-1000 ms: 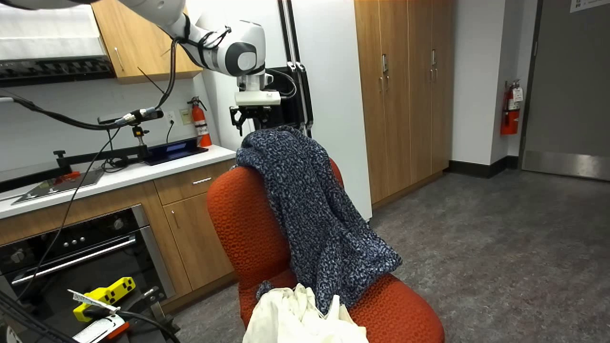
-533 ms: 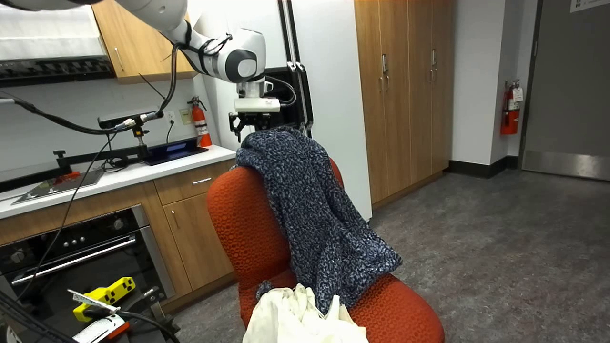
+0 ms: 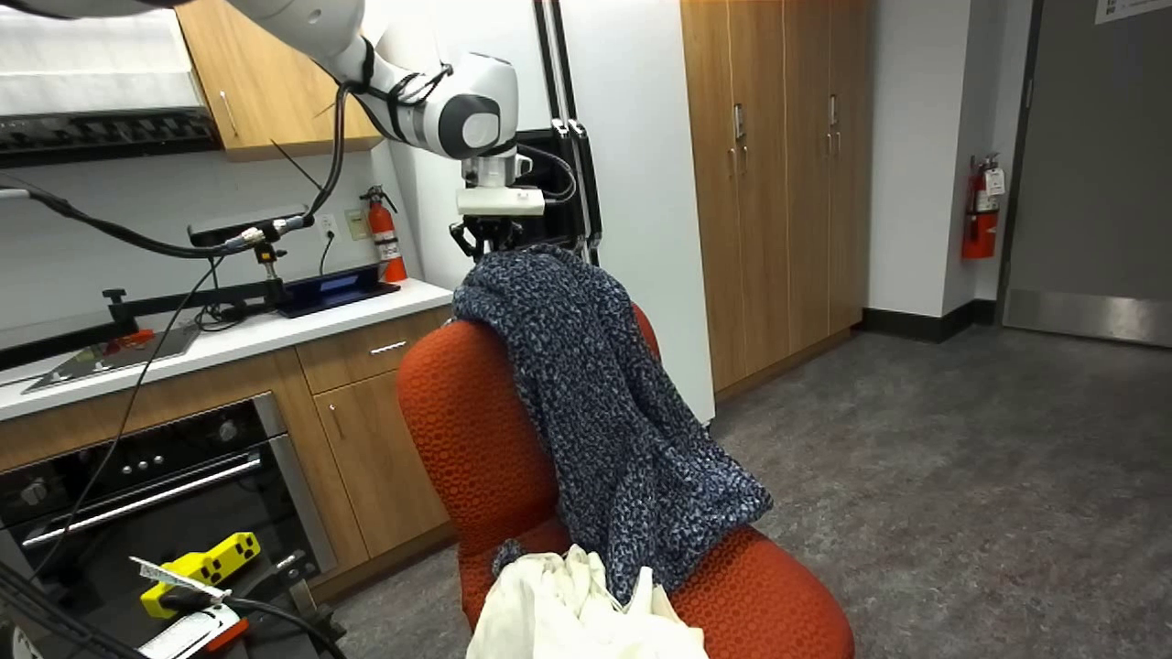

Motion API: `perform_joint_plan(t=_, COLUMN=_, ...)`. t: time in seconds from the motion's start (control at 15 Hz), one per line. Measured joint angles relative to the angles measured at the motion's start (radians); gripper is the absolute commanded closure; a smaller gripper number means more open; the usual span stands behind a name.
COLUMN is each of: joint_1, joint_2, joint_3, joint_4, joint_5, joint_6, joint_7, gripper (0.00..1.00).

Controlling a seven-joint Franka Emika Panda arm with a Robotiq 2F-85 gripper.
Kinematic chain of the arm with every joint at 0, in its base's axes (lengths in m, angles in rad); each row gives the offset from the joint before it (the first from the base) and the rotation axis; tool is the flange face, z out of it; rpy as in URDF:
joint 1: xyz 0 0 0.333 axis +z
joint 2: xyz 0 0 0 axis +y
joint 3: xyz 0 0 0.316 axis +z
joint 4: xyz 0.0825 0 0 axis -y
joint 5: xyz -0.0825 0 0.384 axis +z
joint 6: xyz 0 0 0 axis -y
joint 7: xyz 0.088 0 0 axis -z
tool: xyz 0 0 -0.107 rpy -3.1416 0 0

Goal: Pick up the cloth from the chair back and put it on the sitting base of the chair.

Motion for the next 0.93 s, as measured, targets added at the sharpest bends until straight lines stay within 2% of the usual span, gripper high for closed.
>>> perform_joint_plan(t=0.47, joint_1=-0.007, joint_2=-0.065, joint_3=0.0, joint_4=0.007, joint_5=0.039, joint_6=0.087, joint_7=0.011, gripper=0.99)
perform_joint_plan(t=0.93, joint_1=-0.026, joint_2=-0.278, joint_3=-0.022, joint_4=-0.01, joint_5=0.058, joint_6=0.233, joint_7=0.096, gripper=0.99)
